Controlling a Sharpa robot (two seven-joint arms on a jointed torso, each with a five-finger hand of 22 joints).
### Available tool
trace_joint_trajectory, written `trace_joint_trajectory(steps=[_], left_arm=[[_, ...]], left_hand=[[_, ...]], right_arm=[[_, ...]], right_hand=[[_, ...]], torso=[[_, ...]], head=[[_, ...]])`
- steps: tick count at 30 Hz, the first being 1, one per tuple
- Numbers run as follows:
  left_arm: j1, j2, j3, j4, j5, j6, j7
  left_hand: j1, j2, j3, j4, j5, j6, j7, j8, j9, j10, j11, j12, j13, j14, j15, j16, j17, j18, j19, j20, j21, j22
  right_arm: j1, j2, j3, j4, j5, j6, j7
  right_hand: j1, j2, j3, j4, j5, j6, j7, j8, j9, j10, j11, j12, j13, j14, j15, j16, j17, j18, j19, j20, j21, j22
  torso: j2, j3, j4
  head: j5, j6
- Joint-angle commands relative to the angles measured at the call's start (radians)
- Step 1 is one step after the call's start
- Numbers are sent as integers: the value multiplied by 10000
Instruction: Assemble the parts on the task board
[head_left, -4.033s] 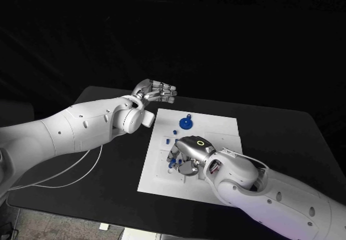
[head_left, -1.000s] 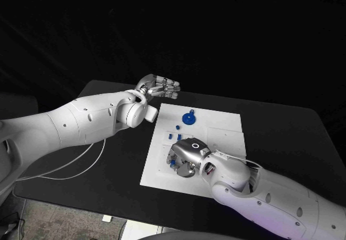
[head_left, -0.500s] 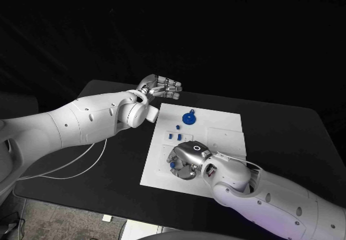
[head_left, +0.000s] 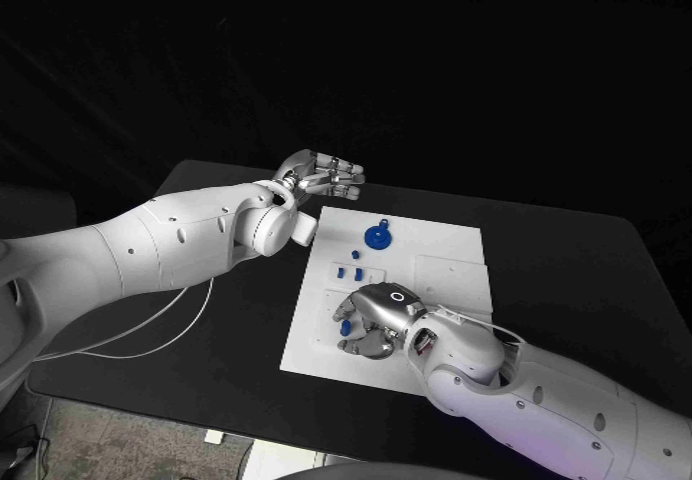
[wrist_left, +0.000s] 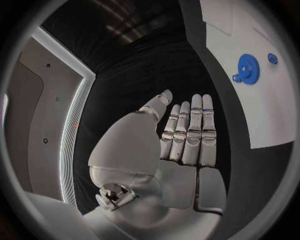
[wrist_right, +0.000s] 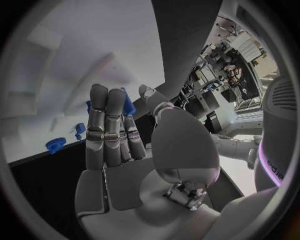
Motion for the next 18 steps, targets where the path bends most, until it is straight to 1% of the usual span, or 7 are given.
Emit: trace_joint_trajectory(steps=[1, 6, 7, 12, 14, 15, 18], left_arm=[[2, 6, 9, 18, 36, 197, 108], [1, -11, 9, 1, 37, 199, 107], [1, -18, 9, -6, 37, 199, 107], [-15, -38, 9, -44, 39, 224, 120], [-36, -53, 9, -51, 41, 252, 130], [-49, -62, 9, -53, 41, 264, 136], [-96, -102, 8, -40, 32, 257, 190]], left_hand=[[-7, 38, -39, -1, -34, -48, 2, 17, 6, -62, 26, 12, -2, -66, 23, -39, -2, -98, 42, 50, -46, -9], [-7, 38, -39, -1, -34, -48, 2, 17, 6, -62, 26, 12, -2, -66, 23, -39, -2, -98, 42, 50, -46, -9], [-7, 38, -39, -1, -34, -48, 2, 17, 6, -62, 26, 12, -2, -66, 23, -39, -2, -98, 42, 50, -46, -9], [-7, 38, -39, -1, -34, -48, 2, 17, 6, -62, 26, 12, -2, -66, 23, -39, -2, -98, 42, 50, -46, -9], [-34, 37, -104, 5, -33, -53, 0, 16, 6, -60, 24, 13, 0, -68, 26, -40, 1, -98, 83, 57, -37, -186], [-34, 37, -104, 5, -33, -53, 0, 16, 6, -60, 24, 13, 0, -68, 26, -40, 1, -98, 83, 57, -37, -186], [-34, 37, -104, 5, -33, -53, 0, 16, 6, -60, 24, 13, 0, -68, 26, -40, 1, -98, 83, 57, -37, -186]], right_arm=[[-7, -75, 0, 92, 417, -700, 250], [-6, -303, 25, 372, 889, -1039, 399], [-5, -399, 62, 487, 1055, -1138, 445], [0, -844, 381, 872, 1671, -1461, 560], [4, -1074, 556, 977, 1981, -1552, 545], [6, -1199, 658, 1016, 2223, -1542, 528], [24, -1556, 907, 1076, 3077, -1437, 459]], right_hand=[[267, -47, -518, 418, -49, -72, -7, -17, -3, -183, 40, 73, -17, -105, -1, 171, -171, 127, 187, 90, -108, -33], [444, -62, -796, 845, 173, -2, -112, -18, -3, -179, 14, 150, -22, -135, -16, 312, -339, 130, 244, 85, -187, -4], [373, -37, -826, 895, 429, 34, -77, -18, -3, -93, -12, 175, -22, -89, -40, 338, -346, 129, 286, 66, -167, 11], [278, 104, -855, 944, 498, 128, -95, -18, -5, 227, -95, 185, -25, 13, -109, 377, -401, 58, 347, -6, -102, 53], [217, 542, -282, 1085, 136, 385, -153, -17, -4, 946, -265, 273, -29, 64, -208, 414, -402, 0, 384, -67, 10, 84], [279, 636, 227, 1076, -175, 495, -201, -12, 1, 1260, -356, 274, -28, 122, -285, 456, -384, -65, 420, -121, 360, 177], [-28, 348, 1261, 1076, -31, 678, -283, -15, 7, 2051, -563, 189, 5, 198, -416, 505, -354, -235, 433, -265, 891, 346]], torso=[[-3, 2, 8], [-10, 9, -6], [-12, 8, -11], [-42, 13, -43], [-63, 18, -57], [-81, 19, -66], [-132, 28, -99]], head=[[9, 19], [21, 58], [18, 66], [-18, 113], [-42, 148], [-57, 155], [-111, 201]])
